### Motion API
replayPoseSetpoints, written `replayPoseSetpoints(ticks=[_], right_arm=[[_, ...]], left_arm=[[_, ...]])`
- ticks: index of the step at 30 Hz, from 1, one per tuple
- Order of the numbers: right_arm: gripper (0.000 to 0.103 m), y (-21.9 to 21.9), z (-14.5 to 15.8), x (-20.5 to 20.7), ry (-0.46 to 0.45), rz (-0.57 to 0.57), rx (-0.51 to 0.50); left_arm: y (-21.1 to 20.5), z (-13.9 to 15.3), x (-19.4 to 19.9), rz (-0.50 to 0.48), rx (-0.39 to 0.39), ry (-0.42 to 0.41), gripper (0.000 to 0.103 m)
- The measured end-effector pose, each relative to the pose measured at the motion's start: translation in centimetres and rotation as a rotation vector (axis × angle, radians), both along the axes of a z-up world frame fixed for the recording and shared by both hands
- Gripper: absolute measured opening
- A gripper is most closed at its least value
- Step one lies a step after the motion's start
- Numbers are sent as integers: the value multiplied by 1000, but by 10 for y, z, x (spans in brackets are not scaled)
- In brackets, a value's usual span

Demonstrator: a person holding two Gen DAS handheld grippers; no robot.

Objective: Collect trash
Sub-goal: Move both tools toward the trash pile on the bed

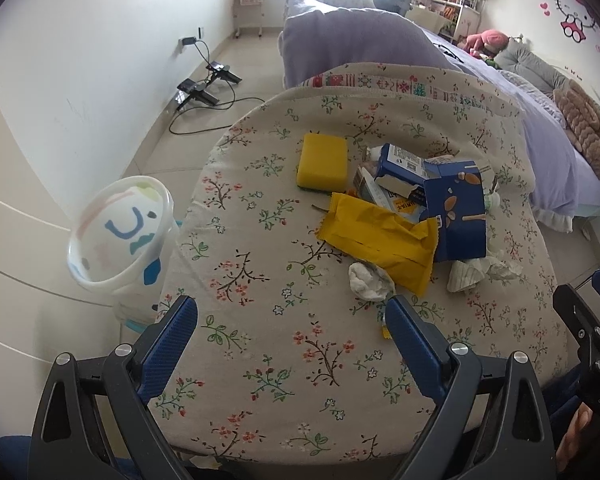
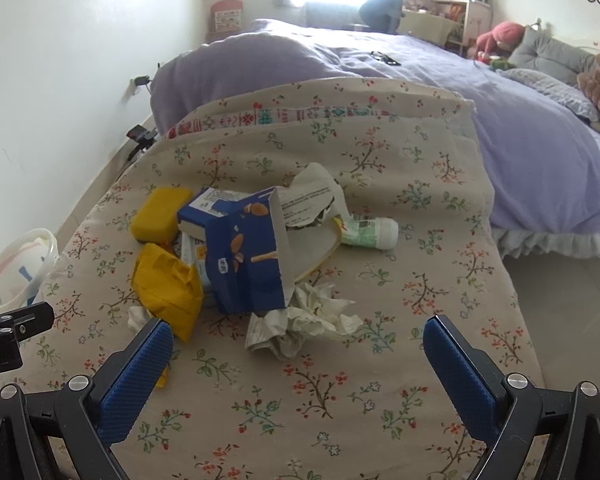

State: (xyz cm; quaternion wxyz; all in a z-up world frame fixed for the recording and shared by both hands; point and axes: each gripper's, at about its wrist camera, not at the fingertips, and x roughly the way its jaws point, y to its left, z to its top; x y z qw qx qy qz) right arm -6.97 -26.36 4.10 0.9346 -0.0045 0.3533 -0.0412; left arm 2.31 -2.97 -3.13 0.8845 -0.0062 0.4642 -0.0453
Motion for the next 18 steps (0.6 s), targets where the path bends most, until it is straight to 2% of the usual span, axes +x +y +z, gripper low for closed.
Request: replayPoseSetpoints(ticks=[18], right_arm=[[103, 2, -13, 5, 68, -7, -27]], left_arm=[[-2, -5, 3, -6, -12, 30, 97]])
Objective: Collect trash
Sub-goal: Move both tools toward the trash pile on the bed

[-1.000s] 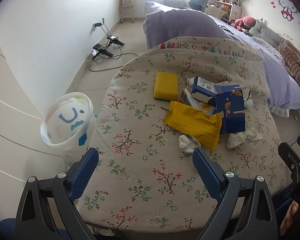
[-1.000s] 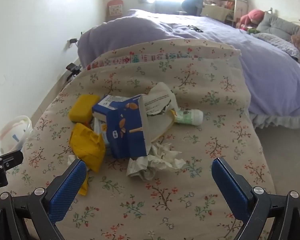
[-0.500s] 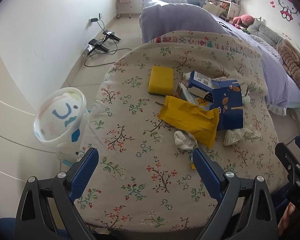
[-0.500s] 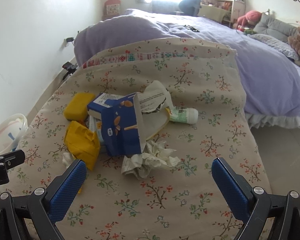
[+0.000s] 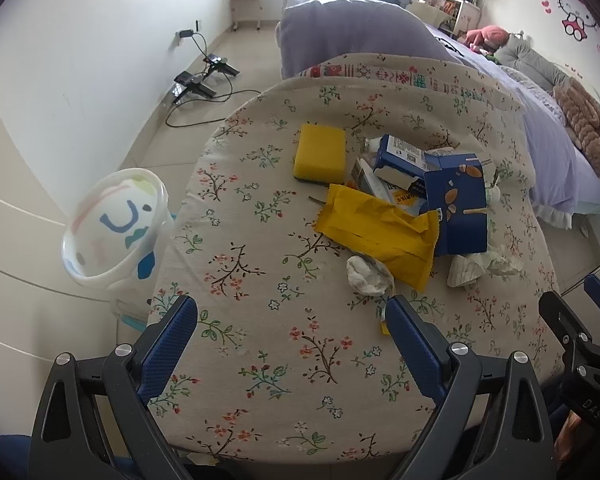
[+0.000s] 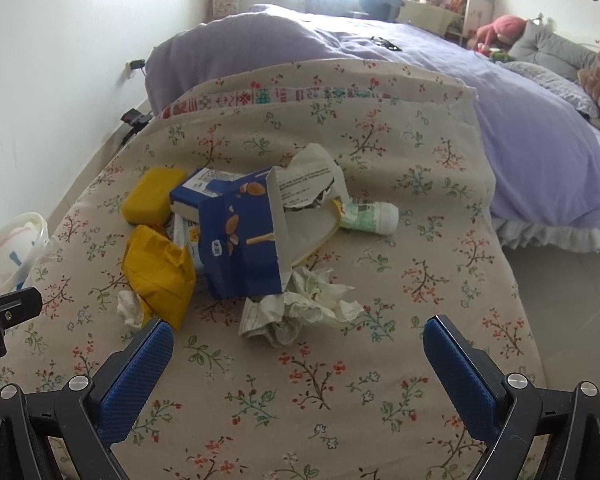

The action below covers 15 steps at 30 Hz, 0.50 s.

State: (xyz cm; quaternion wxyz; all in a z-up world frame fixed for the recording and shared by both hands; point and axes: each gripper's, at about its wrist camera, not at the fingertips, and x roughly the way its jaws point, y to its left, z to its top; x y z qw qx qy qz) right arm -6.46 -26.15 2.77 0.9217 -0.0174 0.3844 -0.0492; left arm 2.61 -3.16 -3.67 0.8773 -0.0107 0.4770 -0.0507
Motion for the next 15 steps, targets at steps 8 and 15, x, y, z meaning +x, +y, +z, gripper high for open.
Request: replayPoseSetpoints(ticks=[8, 15], right_arm=[[103, -3, -5, 2, 24, -10, 14], [103, -15, -12, 9, 72, -19, 83]], left_arm=[[-3, -2, 0, -19, -24, 17, 96], [11, -14, 13, 8, -156, 104, 96]])
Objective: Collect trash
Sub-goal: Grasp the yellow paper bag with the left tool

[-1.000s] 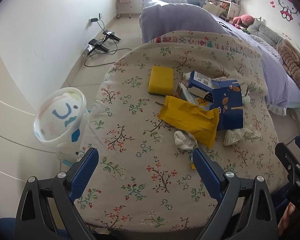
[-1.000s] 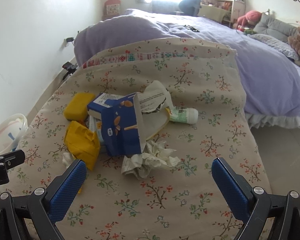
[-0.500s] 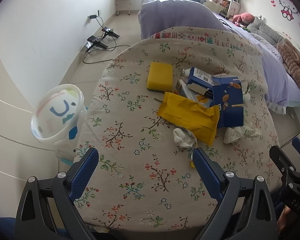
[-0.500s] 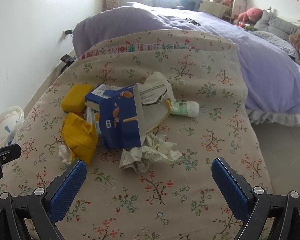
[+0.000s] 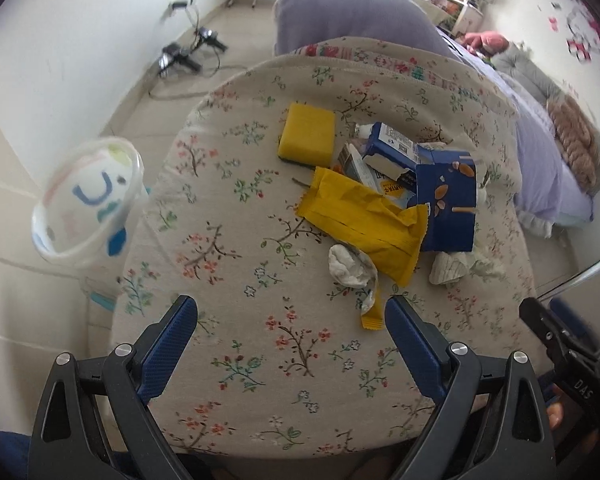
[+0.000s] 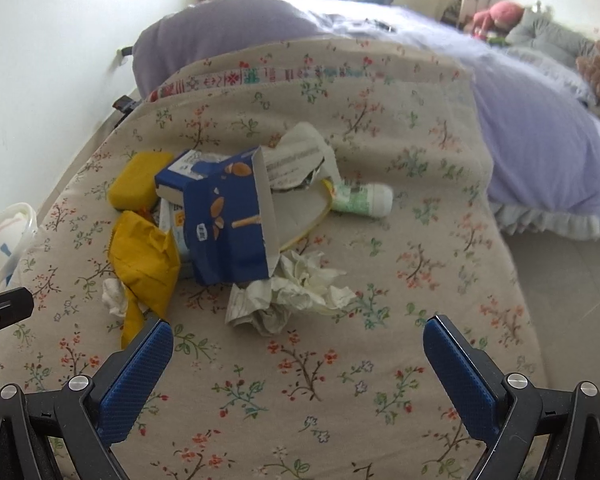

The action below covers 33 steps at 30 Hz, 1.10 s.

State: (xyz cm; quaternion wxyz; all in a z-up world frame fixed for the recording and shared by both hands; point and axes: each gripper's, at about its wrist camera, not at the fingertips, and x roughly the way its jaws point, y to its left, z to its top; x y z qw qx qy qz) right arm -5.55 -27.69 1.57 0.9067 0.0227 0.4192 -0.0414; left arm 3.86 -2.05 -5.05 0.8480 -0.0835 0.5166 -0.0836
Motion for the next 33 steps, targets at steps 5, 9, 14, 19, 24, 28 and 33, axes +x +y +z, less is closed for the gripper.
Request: replayPoseSetpoints(ticks=[5, 9, 14, 19, 24, 28, 33], right_arm=[[103, -33, -13, 6, 74, -107, 122], [103, -47, -23, 9, 116, -160, 196], [103, -52, -34, 16, 148, -170, 293], [103, -68, -40, 22, 153, -236, 383], [103, -74, -47, 23, 161, -269, 423], [103, -64, -47, 28, 159, -236, 419], [103, -64, -50, 30, 151, -230, 416]], left_arm=[[6, -13, 13, 48, -115, 63, 91], [-20, -24, 29, 20, -78, 69, 82], [-45, -58, 47, 14, -159, 215, 37], [-40, -61, 41, 31, -258, 245, 36], [-66, -68, 42, -14, -166, 221, 36], [-73, -63, 40, -47, -180, 234, 0], [-74, -36, 23, -131, -235, 159, 0]])
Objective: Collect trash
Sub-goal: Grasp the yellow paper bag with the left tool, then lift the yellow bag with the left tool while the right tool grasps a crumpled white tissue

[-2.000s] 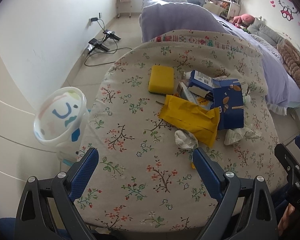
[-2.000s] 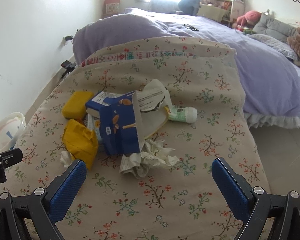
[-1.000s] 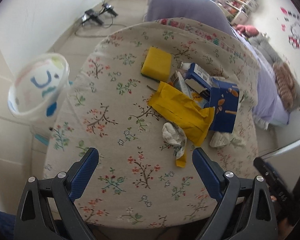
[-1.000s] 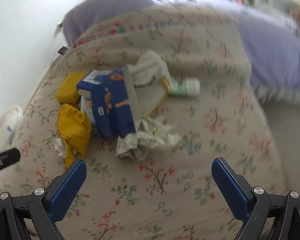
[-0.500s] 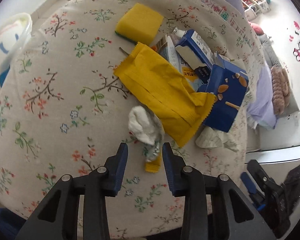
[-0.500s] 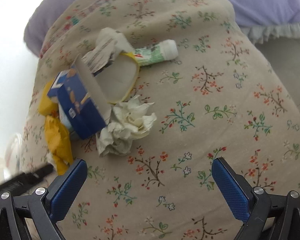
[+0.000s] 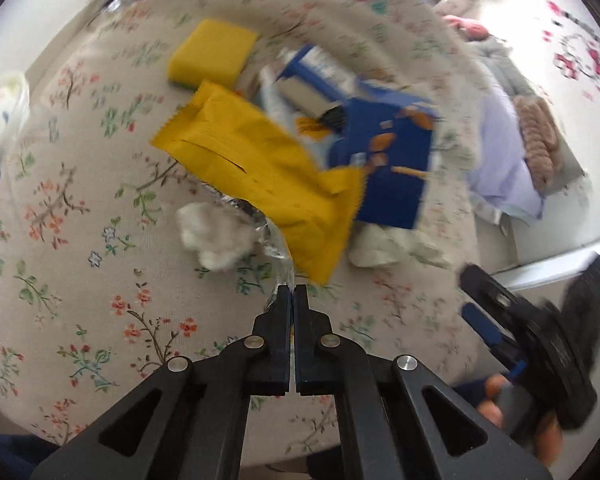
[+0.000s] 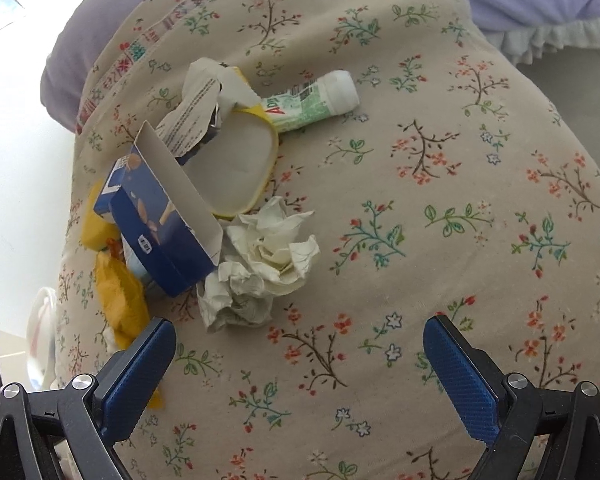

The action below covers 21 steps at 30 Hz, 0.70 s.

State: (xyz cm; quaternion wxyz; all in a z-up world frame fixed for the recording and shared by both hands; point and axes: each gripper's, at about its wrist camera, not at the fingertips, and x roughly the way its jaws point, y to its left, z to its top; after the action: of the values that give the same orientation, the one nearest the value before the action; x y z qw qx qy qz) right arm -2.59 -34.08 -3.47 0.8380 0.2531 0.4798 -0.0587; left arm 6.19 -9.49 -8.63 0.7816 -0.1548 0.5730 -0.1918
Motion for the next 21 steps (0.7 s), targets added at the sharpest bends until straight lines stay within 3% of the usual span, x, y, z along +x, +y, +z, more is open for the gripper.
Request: replayPoseSetpoints(ticks=[9, 16, 19, 21], right_arm=[[103, -16, -9, 7, -11, -74, 83], [96, -18, -23, 34, -30, -124, 197], [75, -16, -43, 41, 5, -142, 285], [39, -11, -55, 40, 32, -116, 382]], left_arm=[[40, 53, -14, -11, -210, -138, 0], [69, 69, -19, 40, -210, -191, 0], [84, 66, -18, 65, -192, -189, 0], [93, 66, -19, 81, -189, -192, 0]])
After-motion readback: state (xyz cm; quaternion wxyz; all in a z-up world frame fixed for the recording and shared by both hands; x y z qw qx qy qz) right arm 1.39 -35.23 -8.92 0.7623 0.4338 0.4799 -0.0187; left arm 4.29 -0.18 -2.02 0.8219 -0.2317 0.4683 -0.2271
